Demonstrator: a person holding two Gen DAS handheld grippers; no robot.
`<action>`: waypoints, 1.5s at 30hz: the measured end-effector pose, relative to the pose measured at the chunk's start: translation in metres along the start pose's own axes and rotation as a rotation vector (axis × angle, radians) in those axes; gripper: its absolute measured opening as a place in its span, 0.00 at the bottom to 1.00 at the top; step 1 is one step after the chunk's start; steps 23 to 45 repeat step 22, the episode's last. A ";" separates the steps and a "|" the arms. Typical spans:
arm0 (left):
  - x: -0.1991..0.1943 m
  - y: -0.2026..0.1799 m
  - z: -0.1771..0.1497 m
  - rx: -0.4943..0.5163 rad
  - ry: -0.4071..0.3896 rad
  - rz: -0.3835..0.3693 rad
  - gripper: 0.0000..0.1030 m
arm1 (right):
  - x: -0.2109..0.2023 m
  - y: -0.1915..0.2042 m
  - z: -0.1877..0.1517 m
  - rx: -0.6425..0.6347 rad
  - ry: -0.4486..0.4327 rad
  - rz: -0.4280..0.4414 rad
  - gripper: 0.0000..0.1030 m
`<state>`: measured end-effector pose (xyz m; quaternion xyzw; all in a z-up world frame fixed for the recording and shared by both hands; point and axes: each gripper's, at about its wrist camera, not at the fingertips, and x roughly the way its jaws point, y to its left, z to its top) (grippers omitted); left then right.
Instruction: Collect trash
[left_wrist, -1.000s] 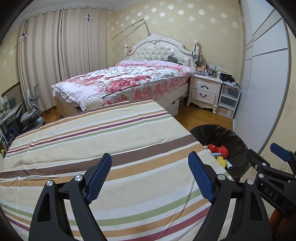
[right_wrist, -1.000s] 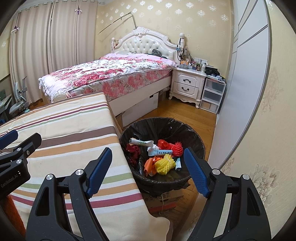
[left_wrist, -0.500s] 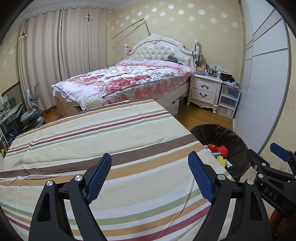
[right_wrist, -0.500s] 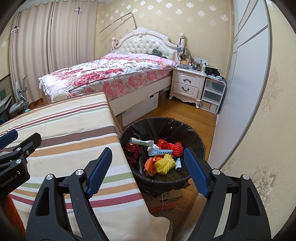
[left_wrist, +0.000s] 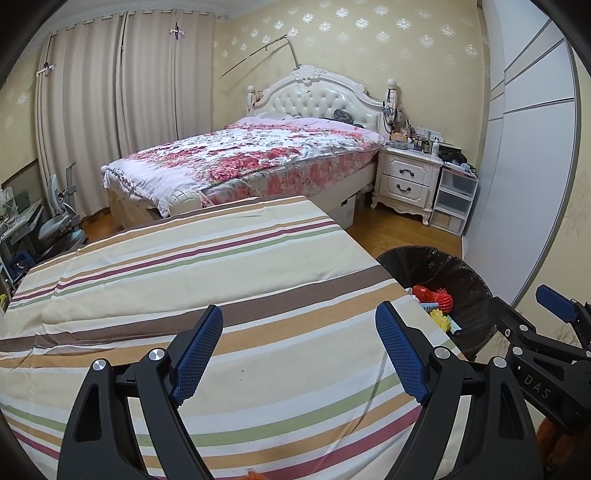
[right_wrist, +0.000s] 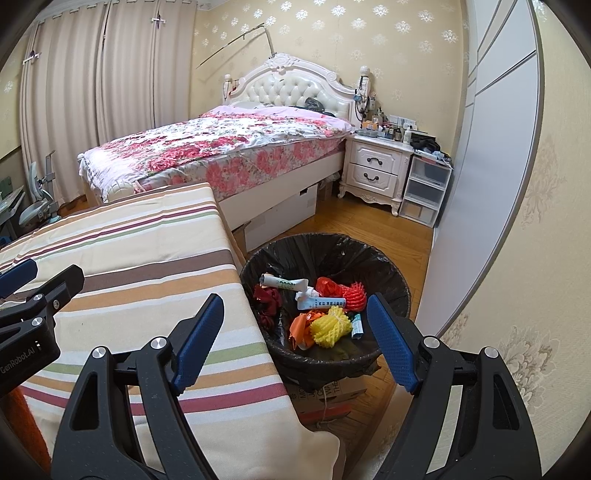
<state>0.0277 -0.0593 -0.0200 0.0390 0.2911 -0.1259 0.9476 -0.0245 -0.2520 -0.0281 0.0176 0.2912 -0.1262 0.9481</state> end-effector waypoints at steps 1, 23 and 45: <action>0.000 0.000 -0.001 -0.001 0.001 -0.006 0.80 | 0.000 0.000 0.000 0.000 0.000 0.000 0.76; 0.011 0.024 -0.006 -0.044 0.059 0.048 0.83 | 0.006 0.013 -0.010 -0.024 0.018 0.018 0.76; 0.011 0.024 -0.006 -0.044 0.059 0.048 0.83 | 0.006 0.013 -0.010 -0.024 0.018 0.018 0.76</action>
